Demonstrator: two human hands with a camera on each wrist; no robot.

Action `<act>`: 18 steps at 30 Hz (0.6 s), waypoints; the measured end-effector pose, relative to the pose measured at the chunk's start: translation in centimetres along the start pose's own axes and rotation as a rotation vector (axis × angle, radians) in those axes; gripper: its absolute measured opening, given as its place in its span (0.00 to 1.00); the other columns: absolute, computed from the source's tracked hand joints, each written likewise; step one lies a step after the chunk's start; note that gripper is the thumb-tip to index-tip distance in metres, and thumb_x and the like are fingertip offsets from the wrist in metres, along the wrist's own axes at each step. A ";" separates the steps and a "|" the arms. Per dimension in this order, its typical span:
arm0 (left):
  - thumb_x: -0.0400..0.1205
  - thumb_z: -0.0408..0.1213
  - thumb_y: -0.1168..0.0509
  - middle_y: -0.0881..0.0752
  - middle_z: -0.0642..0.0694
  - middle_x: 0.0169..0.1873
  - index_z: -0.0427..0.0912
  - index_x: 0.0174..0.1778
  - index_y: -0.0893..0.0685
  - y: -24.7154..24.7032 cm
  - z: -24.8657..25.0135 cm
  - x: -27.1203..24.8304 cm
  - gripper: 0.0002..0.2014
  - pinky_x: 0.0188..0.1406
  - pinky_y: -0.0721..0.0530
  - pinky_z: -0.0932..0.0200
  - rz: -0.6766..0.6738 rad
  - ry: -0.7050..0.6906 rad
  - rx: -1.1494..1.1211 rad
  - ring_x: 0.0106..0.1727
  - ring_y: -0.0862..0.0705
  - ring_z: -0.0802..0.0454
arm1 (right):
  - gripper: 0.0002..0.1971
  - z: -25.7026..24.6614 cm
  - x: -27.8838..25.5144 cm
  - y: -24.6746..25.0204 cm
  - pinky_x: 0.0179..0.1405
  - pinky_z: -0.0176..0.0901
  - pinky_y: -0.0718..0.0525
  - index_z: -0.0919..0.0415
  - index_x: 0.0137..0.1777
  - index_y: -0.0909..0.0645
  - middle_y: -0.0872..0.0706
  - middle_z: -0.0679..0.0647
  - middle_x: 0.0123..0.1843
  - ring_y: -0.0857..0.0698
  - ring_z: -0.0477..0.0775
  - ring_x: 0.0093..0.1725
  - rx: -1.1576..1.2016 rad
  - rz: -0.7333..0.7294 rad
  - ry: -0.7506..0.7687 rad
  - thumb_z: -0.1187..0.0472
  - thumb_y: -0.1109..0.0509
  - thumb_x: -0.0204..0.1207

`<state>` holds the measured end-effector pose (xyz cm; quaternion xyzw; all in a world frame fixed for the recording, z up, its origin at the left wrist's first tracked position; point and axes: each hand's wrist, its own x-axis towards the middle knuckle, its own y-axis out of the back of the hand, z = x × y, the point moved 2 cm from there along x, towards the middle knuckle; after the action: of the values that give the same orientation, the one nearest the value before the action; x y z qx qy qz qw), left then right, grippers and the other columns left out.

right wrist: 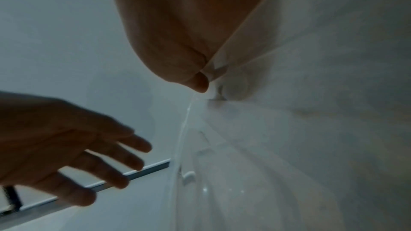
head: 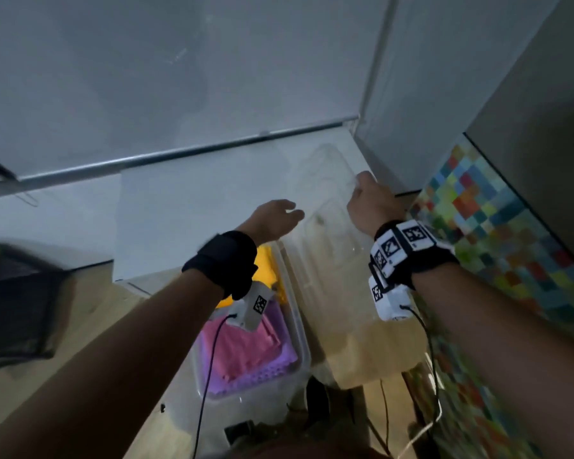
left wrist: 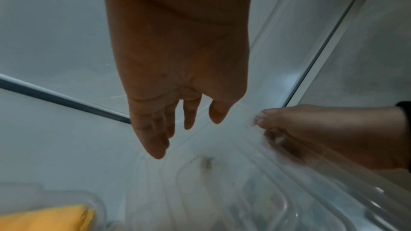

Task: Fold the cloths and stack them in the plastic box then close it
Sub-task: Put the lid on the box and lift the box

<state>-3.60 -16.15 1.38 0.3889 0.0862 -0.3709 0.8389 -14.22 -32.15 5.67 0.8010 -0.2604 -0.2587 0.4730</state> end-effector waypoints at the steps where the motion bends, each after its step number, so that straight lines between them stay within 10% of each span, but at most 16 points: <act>1: 0.85 0.53 0.38 0.21 0.42 0.68 0.43 0.75 0.24 0.6 0.3 -0.8 0.26 0.55 0.14 0.51 -0.024 0.007 -0.095 0.64 0.18 0.41 | 0.13 -1.2 -0.5 0.0 0.50 0.54 0.23 0.58 0.67 0.31 0.17 0.66 0.61 0.18 0.69 0.58 -0.011 -0.014 0.015 0.57 0.49 0.86; 10: 0.75 0.77 0.49 0.15 0.41 0.59 0.45 0.70 0.25 4.3 1.0 -7.4 0.42 0.57 0.12 0.47 -0.119 0.049 -0.575 0.54 0.11 0.44 | 0.19 -9.5 -5.5 -2.5 0.49 0.51 0.23 0.54 0.74 0.34 0.15 0.59 0.63 0.16 0.64 0.59 -0.063 -0.108 0.111 0.54 0.46 0.84; 13: 0.77 0.75 0.48 0.12 0.40 0.52 0.48 0.52 0.19 5.2 -0.1 -8.5 0.32 0.59 0.13 0.47 -0.097 0.057 -0.611 0.54 0.11 0.43 | 0.25 -11.3 -7.2 -3.1 0.55 0.53 0.20 0.53 0.77 0.35 0.16 0.58 0.65 0.16 0.63 0.61 -0.041 -0.172 0.150 0.54 0.41 0.79; 18: 0.82 0.56 0.37 0.10 0.35 0.45 0.31 0.54 0.14 6.5 -3.2 -9.1 0.27 0.41 0.13 0.56 -0.039 0.069 -0.634 0.43 0.10 0.42 | 0.29 -13.7 -10.3 -4.8 0.55 0.53 0.19 0.56 0.76 0.34 0.19 0.58 0.66 0.18 0.64 0.63 -0.046 -0.236 0.238 0.51 0.34 0.75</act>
<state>-5.15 -6.08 6.96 0.1187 0.2333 -0.3279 0.9077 -11.87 -14.83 8.86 0.8400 -0.1008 -0.2215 0.4850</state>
